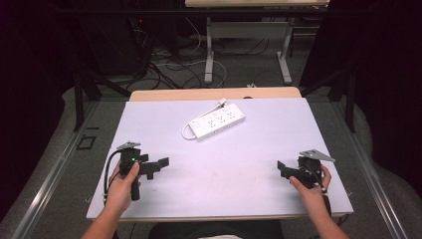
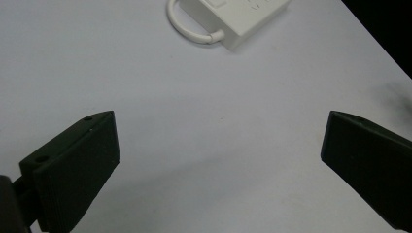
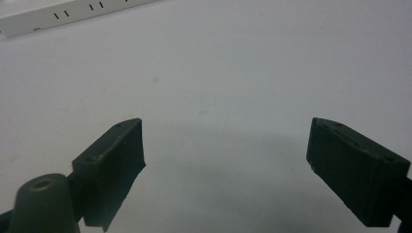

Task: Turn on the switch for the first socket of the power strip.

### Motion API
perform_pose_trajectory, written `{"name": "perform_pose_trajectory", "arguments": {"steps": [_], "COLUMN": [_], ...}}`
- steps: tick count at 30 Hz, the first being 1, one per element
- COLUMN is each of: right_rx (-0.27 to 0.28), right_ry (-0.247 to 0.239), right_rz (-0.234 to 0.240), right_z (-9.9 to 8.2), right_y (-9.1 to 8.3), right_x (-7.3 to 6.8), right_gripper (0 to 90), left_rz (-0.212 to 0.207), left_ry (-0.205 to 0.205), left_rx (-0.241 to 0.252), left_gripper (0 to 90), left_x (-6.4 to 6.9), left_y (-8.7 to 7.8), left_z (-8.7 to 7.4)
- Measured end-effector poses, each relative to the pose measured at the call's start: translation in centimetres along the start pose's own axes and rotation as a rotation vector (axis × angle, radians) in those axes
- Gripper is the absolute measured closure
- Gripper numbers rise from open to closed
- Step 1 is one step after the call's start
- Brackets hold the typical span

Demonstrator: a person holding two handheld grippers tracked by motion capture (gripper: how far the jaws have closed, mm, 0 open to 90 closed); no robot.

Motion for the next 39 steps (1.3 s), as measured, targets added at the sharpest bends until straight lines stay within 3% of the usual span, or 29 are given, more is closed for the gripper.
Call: {"name": "perform_pose_trajectory", "arguments": {"steps": [9,15,25,39], "right_rx": [0.010,0.019,0.015,0.014], "right_ry": [-0.012,-0.027,-0.025,-0.020], "right_rz": [0.001,0.003,0.013,0.016], "right_z": [0.0,0.1,0.1,0.1], "right_y": [0.1,0.1,0.0,0.0], "right_x": [0.0,0.0,0.0,0.2], "right_gripper": [13.1,13.2,13.3,13.4], "left_rz": [0.054,0.104,0.158,0.173], "left_ry": [-0.008,0.020,0.040,0.035], "left_rx": [0.045,0.031,0.044,0.029], "left_gripper": [0.3,0.3,0.3,0.3], "left_x": [-3.0,-4.1,-5.1,-5.3], "left_y": [0.5,0.8,1.9,2.3], "left_z": [-1.2,-1.7,-2.2,-2.4]}}
Point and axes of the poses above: each handheld gripper's, and its own axes: y roughly forward along the jaws, z roughly out of its top, x roughly to its right, the point moved 1 cm from there along y, roughly forward along the jaws, and after that the axes turned 9 degrees about z, right-handed, at the moved point
